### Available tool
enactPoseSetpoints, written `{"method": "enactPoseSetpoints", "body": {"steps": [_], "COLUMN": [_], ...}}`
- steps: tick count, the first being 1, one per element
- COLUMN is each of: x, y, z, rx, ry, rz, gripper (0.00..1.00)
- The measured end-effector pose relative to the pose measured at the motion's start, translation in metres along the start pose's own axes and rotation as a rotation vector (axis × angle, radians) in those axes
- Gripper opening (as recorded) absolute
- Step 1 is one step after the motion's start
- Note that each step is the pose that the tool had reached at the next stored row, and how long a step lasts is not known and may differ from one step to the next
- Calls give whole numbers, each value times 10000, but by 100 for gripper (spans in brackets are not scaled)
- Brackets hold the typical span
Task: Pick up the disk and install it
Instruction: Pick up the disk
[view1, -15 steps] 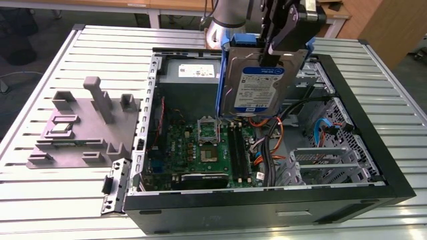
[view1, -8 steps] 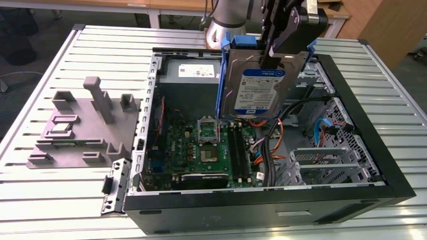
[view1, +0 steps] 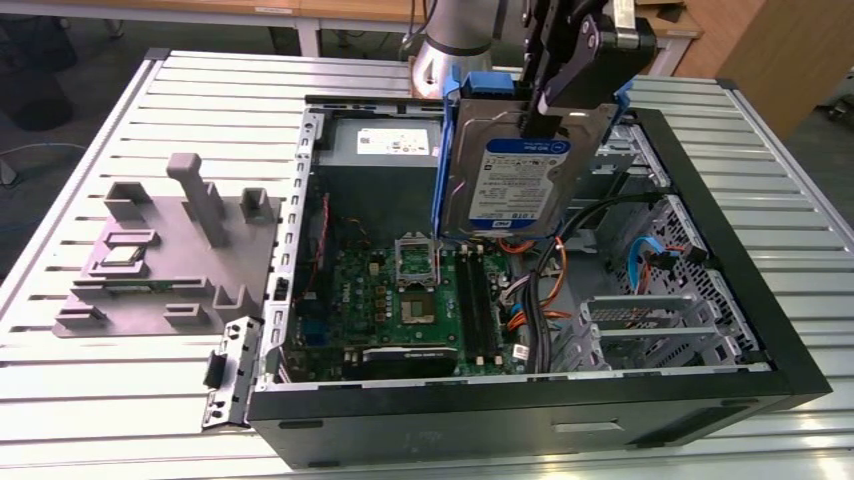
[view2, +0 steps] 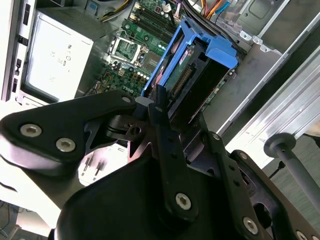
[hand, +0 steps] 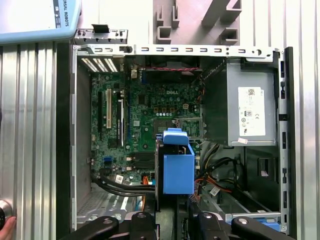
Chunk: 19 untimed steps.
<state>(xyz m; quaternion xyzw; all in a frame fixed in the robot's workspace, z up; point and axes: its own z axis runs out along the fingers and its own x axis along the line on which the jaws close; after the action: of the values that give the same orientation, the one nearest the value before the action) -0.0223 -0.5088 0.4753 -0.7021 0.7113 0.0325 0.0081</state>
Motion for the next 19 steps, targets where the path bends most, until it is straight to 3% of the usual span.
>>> {"method": "enactPoseSetpoints", "body": {"steps": [19], "x": [219], "y": [-13], "z": [7], "rx": [0], "ry": [0], "rz": [0], "gripper": [35]}}
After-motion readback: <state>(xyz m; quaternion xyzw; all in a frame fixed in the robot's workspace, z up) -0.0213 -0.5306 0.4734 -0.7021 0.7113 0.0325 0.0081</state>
